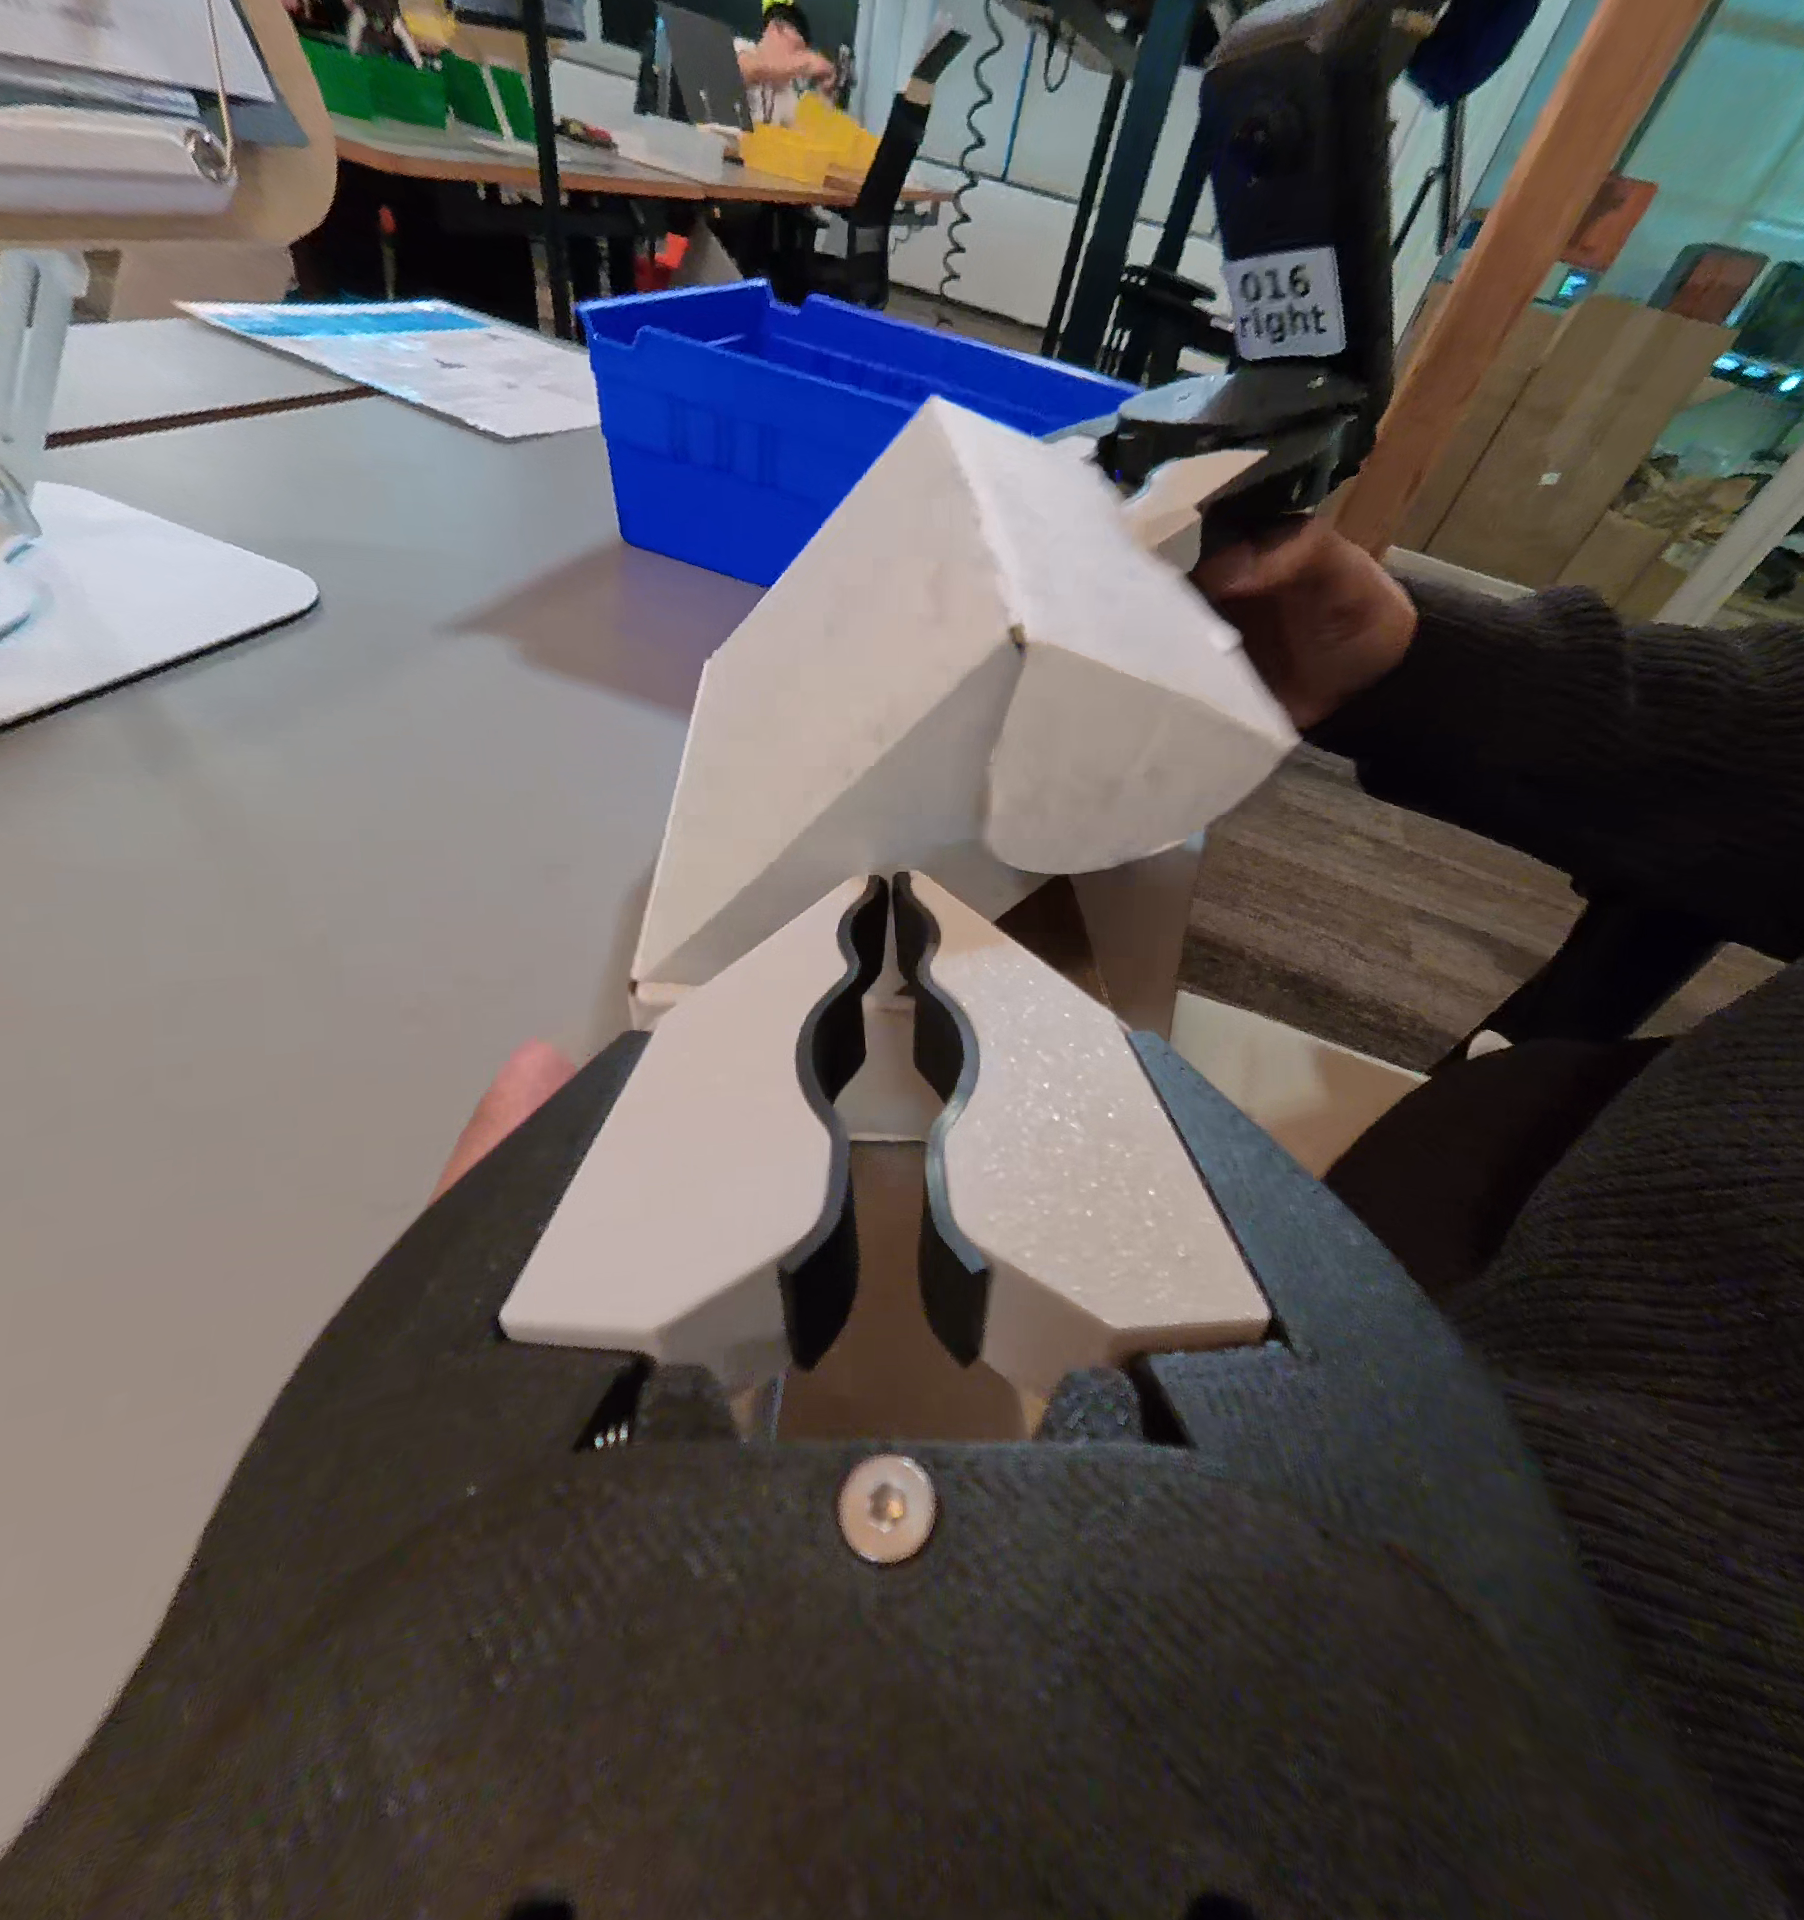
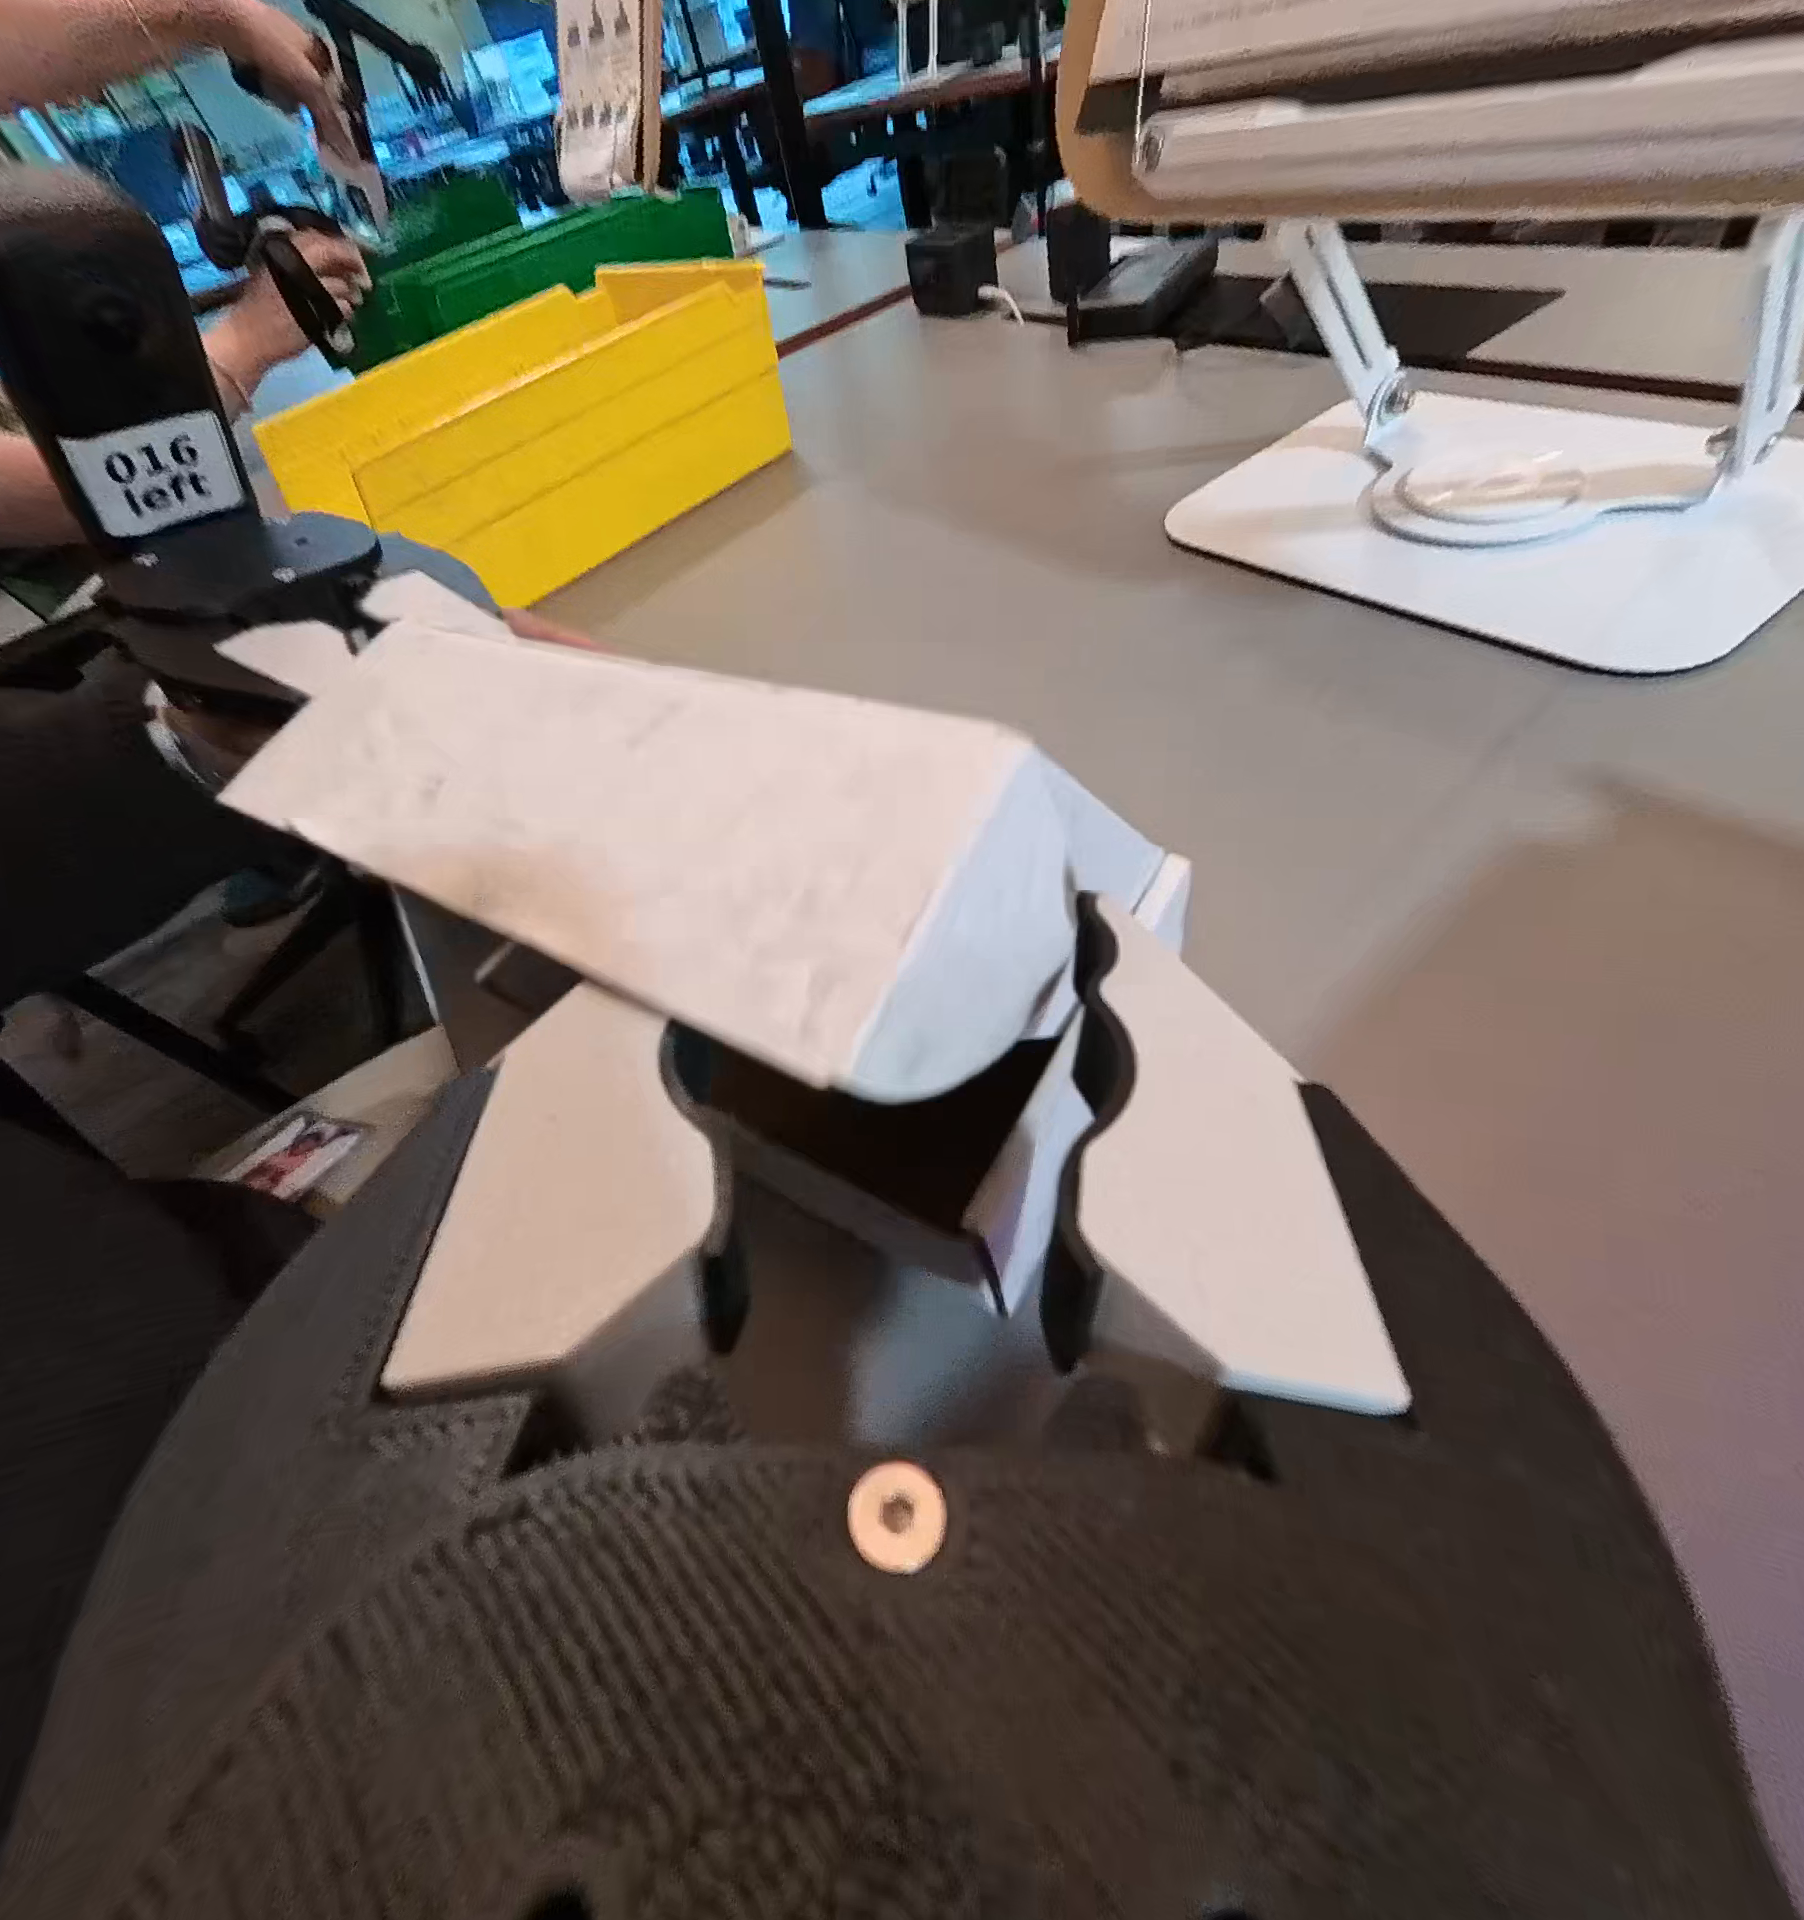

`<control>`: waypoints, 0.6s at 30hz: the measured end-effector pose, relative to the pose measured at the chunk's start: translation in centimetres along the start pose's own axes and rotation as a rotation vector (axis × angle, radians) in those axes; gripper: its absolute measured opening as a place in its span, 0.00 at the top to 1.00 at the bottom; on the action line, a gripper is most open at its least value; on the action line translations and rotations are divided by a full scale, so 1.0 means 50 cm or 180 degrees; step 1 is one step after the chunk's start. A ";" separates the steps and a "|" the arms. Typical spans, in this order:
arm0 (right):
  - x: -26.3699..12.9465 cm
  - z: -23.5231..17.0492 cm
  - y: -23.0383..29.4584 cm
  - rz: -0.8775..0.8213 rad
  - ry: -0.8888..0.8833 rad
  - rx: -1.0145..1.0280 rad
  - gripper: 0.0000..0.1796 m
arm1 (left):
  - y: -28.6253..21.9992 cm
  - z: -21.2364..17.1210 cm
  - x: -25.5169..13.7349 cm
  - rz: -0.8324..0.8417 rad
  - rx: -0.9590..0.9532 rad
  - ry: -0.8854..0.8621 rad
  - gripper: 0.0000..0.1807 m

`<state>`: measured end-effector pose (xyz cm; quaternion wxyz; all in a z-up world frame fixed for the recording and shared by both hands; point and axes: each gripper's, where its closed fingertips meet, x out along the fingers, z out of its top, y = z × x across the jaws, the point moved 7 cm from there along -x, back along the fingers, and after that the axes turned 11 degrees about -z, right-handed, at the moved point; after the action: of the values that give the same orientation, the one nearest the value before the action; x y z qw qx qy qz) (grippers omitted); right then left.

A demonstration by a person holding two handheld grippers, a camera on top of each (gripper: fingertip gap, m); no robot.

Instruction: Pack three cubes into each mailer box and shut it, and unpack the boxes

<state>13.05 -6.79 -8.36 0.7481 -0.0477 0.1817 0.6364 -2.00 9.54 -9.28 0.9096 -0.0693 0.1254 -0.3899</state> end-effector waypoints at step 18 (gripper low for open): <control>-0.093 -0.023 0.014 -0.0847 -0.0151 -0.0477 0.58 | -0.006 0.011 -0.038 0.1113 0.0384 0.0249 0.73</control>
<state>11.53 -11.34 -7.79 0.8242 -0.1121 0.1081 0.5444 -3.35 10.75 -8.37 0.9605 0.0234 0.1472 -0.2351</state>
